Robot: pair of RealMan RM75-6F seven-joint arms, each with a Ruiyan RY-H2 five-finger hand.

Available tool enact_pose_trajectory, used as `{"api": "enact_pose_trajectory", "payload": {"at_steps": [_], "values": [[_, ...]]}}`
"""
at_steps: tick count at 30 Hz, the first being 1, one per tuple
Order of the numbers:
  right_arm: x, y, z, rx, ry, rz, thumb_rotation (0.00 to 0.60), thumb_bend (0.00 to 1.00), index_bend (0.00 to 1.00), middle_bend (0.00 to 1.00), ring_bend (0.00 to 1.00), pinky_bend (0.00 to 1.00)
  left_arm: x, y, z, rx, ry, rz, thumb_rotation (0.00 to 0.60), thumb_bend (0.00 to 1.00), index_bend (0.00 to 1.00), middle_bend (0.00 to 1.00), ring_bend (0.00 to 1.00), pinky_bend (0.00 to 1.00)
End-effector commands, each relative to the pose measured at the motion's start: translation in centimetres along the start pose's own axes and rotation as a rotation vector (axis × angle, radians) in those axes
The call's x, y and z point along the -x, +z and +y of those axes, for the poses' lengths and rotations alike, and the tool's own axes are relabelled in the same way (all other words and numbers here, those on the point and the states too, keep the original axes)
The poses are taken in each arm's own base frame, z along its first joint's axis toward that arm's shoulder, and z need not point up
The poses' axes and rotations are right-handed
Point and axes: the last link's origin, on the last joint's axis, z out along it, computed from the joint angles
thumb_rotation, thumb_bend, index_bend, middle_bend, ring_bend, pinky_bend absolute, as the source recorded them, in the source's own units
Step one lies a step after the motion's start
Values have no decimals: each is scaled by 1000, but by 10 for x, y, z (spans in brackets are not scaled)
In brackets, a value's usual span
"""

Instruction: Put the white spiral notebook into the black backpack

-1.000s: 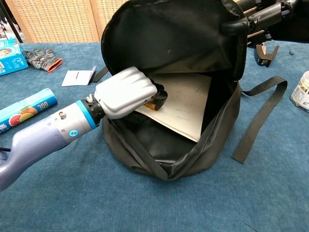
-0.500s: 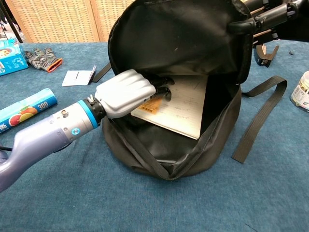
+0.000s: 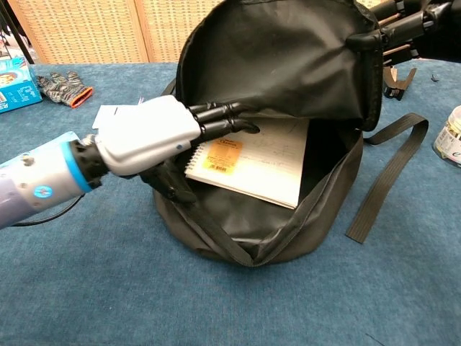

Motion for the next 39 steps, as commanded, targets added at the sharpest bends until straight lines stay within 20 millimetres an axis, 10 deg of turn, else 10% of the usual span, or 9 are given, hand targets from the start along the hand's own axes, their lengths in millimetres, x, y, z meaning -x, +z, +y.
{"api": "enact_pose_trajectory", "payload": {"at_steps": [1,12,19,21,26,34,39], "values": [[-2,7,7,23,3,18,600,503,611,561,396,377,-34,-26,1,64,-103,123,600,0,194,83,173,541],[14,0,22,41,-14,-50,600,503,611,561,395,376,-105,-43,-41,-114,-20,254,600,0,231,110,171,536],[40,-20,23,11,-31,-152,600,503,608,558,391,374,-115,-49,-72,-310,5,162,600,0,162,34,91,453],[52,-27,23,-7,-40,-206,600,481,538,511,347,334,-114,-53,-78,-332,5,153,600,0,161,34,92,451],[75,-41,30,-12,-58,-382,600,1,4,28,5,5,-108,-64,-84,-365,15,133,600,0,161,34,92,450],[80,-49,38,-77,-118,-443,600,0,0,0,0,0,-106,-79,-90,-417,0,134,600,0,161,34,91,438],[49,-55,47,-158,-336,-356,600,0,0,0,0,0,-106,-105,-90,-521,-36,116,600,0,161,34,91,403]]}}
